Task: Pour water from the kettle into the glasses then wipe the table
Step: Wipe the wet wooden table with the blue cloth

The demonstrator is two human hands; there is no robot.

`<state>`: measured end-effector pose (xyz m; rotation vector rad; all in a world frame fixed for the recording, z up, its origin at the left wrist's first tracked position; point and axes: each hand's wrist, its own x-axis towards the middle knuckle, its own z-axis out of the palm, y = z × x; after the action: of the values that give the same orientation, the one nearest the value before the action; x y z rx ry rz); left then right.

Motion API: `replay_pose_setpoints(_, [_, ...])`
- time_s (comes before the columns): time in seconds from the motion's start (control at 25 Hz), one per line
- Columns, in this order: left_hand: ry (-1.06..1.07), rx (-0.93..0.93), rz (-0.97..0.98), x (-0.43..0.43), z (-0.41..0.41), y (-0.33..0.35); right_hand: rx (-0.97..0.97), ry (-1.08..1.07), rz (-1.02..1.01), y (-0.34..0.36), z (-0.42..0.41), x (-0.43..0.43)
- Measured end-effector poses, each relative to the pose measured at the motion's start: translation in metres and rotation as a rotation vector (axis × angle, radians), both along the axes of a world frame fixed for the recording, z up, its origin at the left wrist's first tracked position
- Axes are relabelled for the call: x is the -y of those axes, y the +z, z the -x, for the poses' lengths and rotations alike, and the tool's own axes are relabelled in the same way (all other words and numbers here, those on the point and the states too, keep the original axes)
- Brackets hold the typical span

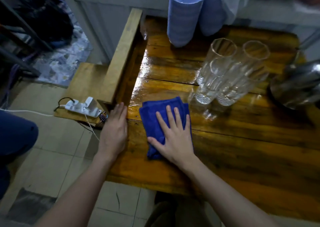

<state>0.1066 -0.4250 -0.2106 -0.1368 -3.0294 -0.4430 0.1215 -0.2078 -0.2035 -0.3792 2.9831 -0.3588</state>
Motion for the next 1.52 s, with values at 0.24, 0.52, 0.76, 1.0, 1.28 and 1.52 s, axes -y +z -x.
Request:
replay_pose_setpoints(0.24, [-0.158,0.048,0.042,-0.010,-0.002,0.011,0.025,-0.037,-0.008,0.001,-0.028,-0.014])
replay_pose_setpoints(0.52, [-0.027,0.093,-0.101,-0.014,0.018,0.011,0.037,-0.124,-0.062,0.001,-0.008,0.003])
replay_pose_setpoints(0.76, [-0.006,0.067,-0.089,-0.011,0.019,0.001,-0.001,-0.194,-0.002,-0.002,0.027,0.004])
replay_pose_setpoints(1.0, [0.018,0.083,-0.117,-0.010,0.022,-0.002,-0.015,-0.224,-0.066,-0.006,0.097,0.011])
replay_pose_setpoints(1.28, [0.028,0.085,-0.138,-0.012,0.021,0.003,-0.056,-0.131,-0.089,-0.012,0.176,0.026])
replay_pose_setpoints(1.52, [0.079,0.127,-0.194,-0.007,0.023,-0.008,-0.027,-0.087,-0.090,-0.018,0.215,0.049])
